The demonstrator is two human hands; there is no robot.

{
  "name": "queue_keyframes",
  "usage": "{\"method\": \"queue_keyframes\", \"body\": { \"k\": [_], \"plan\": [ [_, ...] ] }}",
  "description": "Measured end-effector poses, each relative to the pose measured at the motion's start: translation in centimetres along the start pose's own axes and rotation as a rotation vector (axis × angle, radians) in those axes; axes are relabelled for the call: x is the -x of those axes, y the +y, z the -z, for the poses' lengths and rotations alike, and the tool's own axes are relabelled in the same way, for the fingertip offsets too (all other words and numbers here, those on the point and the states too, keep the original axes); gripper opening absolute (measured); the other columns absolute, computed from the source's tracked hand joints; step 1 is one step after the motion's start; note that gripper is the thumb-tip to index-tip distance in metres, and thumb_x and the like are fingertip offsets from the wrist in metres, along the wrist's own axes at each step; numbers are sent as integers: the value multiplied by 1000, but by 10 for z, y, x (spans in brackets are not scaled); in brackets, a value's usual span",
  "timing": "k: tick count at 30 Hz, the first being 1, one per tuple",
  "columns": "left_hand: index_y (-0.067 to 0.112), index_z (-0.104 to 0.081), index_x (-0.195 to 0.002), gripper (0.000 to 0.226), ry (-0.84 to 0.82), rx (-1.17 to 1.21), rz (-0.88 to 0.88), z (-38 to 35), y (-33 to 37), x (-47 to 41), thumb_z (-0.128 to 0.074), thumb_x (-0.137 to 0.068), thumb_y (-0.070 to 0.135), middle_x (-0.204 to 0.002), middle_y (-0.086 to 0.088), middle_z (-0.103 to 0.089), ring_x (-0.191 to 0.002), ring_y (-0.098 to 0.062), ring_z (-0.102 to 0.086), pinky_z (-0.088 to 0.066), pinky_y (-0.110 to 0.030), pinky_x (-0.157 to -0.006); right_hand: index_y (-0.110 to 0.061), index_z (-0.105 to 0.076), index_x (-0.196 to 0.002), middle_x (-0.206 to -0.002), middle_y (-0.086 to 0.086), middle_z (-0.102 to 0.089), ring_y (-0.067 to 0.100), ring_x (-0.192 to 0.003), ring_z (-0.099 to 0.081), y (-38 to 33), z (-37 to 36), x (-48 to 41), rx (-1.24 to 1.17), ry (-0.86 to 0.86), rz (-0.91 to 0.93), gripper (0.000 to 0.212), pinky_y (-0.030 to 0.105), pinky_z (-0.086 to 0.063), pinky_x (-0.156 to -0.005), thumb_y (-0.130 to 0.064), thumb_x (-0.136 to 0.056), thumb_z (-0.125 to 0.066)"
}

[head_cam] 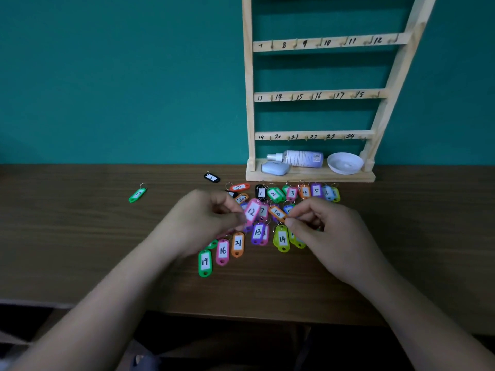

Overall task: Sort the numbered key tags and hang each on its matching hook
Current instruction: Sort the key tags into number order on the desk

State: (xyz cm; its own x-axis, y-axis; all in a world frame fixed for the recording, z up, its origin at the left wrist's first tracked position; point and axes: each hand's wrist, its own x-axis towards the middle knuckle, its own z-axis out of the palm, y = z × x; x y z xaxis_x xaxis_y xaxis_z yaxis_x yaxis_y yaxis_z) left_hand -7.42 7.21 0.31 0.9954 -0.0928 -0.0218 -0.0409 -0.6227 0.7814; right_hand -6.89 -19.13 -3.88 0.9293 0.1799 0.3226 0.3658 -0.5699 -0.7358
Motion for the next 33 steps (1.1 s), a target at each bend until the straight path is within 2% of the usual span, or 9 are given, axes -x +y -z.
{"method": "queue_keyframes", "body": {
  "k": [2, 6, 10, 13, 17, 21, 23, 31, 33],
  "plan": [
    [20, -78, -90, 9, -19, 86, -29, -11, 5, 2, -79, -94, 28, -83, 5, -81, -64, -9, -63, -54, -28, -68, -38, -75, -100, -94, -26, -72, -4, -90, -69, -2, -2, 1, -44, 5, 4, 10, 13, -50, -72, -44, -92, -79],
    [21, -79, -88, 9, -24, 179, -81, -28, 11, 6, -79, -94, 28, -83, 3, -81, -62, -6, -60, -48, -25, -61, -39, -75, -108, -99, -29, -73, -5, -95, -70, -3, -1, 2, -92, -6, -19, 17, 27, -58, -83, -46, -93, -79],
    [18, -77, -91, 9, -35, 183, -131, -41, 14, 7, -78, -96, 25, -79, 4, -79, -64, -6, -62, -49, -19, -62, -36, -75, -104, -93, -21, -78, -2, -87, -74, -1, 1, 1, -187, -47, -12, 9, 18, -57, -75, -30, -98, -78],
    [19, -76, -91, 11, -56, 168, -144, -47, 14, 6, -78, -96, 28, -81, 3, -80, -67, -9, -64, -54, -24, -67, -33, -77, -102, -91, -13, -79, 2, -86, -76, 1, 5, 0, -278, -60, -19, 10, 15, -56, -73, -25, -97, -79],
    [24, -76, -91, 9, -93, 118, -166, -49, 10, 3, -78, -96, 31, -83, 6, -79, -66, -6, -64, -54, -23, -68, -31, -78, -101, -95, -10, -79, 7, -93, -76, 2, 6, -1, -261, -83, -35, 14, 37, -62, -86, -22, -92, -84],
    [25, -75, -89, 7, -80, 73, -180, -46, 5, 0, -78, -96, 27, -81, 7, -78, -58, 1, -60, -44, -10, -54, -34, -79, -98, -92, -10, -80, 7, -84, -77, 7, 18, -6, -282, -40, -102, 16, 38, -62, -79, -21, -91, -85],
    [27, -75, -87, 9, -43, 23, -171, -41, 1, -3, -78, -96, 26, -79, 9, -76, -53, 0, -59, -43, -14, -49, -37, -78, -96, -89, -12, -80, 5, -77, -77, 14, 29, -11, -257, 8, -140, 15, 36, -59, -72, -24, -92, -84],
    [32, -75, -85, 10, 28, -155, -178, -13, -14, -9, -80, -93, 28, -79, 16, -76, -69, 2, -67, -45, -11, -64, -41, -76, -92, -91, -29, -75, -9, -81, -71, 52, 62, -25, -71, 147, -276, 14, 28, -52, -67, -29, -90, -84],
    [32, -75, -86, 10, 25, -181, -167, -6, -16, -9, -80, -93, 29, -80, 16, -76, -71, 1, -68, -50, -18, -69, -40, -75, -93, -90, -26, -76, -6, -80, -72, 59, 63, -26, -15, 154, -287, 13, 28, -51, -67, -30, -91, -83]
  ]
}}
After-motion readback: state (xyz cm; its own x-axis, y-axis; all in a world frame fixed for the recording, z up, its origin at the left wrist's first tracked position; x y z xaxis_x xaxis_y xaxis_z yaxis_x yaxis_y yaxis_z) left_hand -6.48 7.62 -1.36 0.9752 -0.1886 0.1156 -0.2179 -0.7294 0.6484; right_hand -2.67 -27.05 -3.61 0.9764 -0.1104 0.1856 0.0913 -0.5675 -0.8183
